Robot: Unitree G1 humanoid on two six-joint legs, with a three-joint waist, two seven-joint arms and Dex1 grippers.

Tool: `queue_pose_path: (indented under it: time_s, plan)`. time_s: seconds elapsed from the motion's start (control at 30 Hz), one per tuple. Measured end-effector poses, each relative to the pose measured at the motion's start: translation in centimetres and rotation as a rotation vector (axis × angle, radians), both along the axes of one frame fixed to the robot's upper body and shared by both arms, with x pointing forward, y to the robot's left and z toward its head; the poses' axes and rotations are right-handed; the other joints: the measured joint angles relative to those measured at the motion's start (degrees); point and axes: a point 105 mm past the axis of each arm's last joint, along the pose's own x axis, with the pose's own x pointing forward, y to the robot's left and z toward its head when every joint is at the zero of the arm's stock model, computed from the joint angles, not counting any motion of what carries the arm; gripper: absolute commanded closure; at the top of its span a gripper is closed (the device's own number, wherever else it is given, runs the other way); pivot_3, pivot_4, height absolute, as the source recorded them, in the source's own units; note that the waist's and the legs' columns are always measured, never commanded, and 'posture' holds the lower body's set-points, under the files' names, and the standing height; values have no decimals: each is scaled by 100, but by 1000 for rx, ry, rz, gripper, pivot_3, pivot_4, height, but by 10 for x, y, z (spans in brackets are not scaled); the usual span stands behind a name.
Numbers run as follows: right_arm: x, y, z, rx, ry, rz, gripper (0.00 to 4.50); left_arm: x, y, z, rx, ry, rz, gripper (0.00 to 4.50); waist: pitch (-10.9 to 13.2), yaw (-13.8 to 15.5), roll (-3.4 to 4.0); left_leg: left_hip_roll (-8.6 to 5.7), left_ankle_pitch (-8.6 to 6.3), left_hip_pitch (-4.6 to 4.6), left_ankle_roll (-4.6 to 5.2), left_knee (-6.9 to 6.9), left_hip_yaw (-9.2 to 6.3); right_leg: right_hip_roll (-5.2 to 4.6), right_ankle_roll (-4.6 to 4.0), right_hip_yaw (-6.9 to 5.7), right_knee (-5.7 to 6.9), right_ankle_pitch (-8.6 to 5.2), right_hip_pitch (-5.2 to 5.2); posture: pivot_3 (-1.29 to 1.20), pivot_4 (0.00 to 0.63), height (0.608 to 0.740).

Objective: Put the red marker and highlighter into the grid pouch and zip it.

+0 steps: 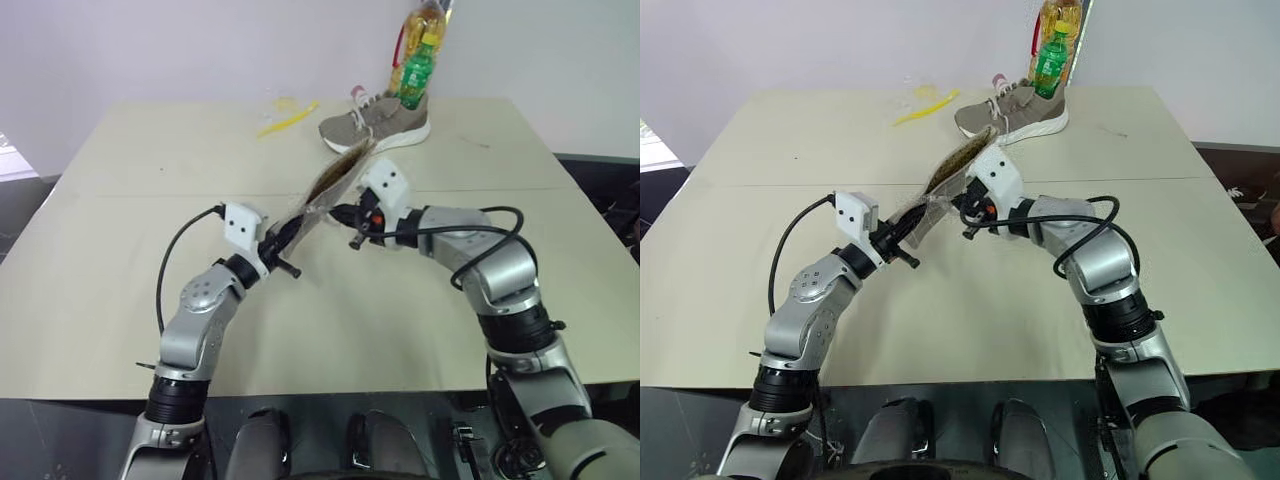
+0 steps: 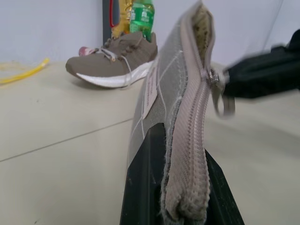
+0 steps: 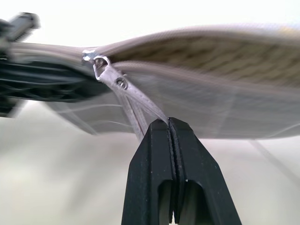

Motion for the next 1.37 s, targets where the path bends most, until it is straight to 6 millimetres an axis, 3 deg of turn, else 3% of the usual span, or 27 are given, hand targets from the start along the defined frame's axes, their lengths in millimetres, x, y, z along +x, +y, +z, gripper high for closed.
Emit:
queue_pose_path:
  time_s: [0.17, 0.33, 0.47, 0.57, 0.73, 0.77, 0.93, 1.0, 1.2, 1.37]
  plan:
    - [27, -69, 41, -70, -144, -211, 4485, -5, 15, -6, 81, -17, 7, 4500, 0, 7, 0, 1, -1, 0, 1, -6, 5, -1, 0, 0, -5, 0, -2, 0, 150, 702]
    - [27, -76, 37, -116, -137, -180, 4485, -11, 16, -8, 134, -41, -18, 4500, 3, -50, 6, 6, 0, 1, 0, -12, 10, 3, 0, 1, -4, 0, -7, 0, 150, 702]
    - [12, -83, 21, -178, -91, -115, 4485, -17, 17, -12, 164, -49, -40, 4500, 3, -23, 5, 9, -1, 1, 1, -12, 9, -1, 0, 1, -9, 0, -4, 0, 150, 702]
    - [-6, -77, 2, -207, -36, -15, 3695, -23, 18, -17, 155, -26, -51, 3534, 3, -25, 6, 12, -1, 2, 1, -12, 8, -2, 0, 2, -8, 0, -4, 0, 150, 702]
    - [-34, -79, -23, -261, 61, 98, 1273, -39, 36, -33, 167, 68, -45, 1097, 7, -10, 8, 14, -2, 1, 2, -12, 5, -4, 0, 2, -10, -1, -5, 0, 150, 702]
    - [-37, -80, -25, -268, 66, 108, 1245, -41, 40, -32, 170, 71, -37, 701, 7, -2, 8, 14, -3, 1, 2, -9, 5, -5, 0, 2, -12, -1, -4, 0, 150, 702]
    - [-51, -86, -37, -249, 87, 144, 1245, -53, 62, -41, 182, 133, 16, 701, 8, 18, 6, 14, -5, 1, 3, -10, 2, -6, 0, 2, -19, -3, -3, 0, 150, 702]
    - [-51, -91, -41, -229, 83, 126, 1245, -57, 81, -48, 193, 175, 84, 701, 9, 18, 6, 14, -5, 0, 3, -11, 3, -5, 0, 2, -20, -3, -4, 0, 150, 702]
    - [-27, -114, -46, -28, 71, -62, 1245, -60, 131, -60, 172, 233, 303, 701, 11, 21, 5, 13, -5, 1, 4, -9, 2, -6, 0, 2, -20, -3, -23, 0, 150, 702]
    - [-21, -116, -53, 60, 98, -95, 1245, -56, 142, -64, 175, 244, 399, 701, 12, 28, 5, 10, -7, -2, 6, -8, 3, -8, 0, 2, -20, -2, -19, 0, 150, 702]
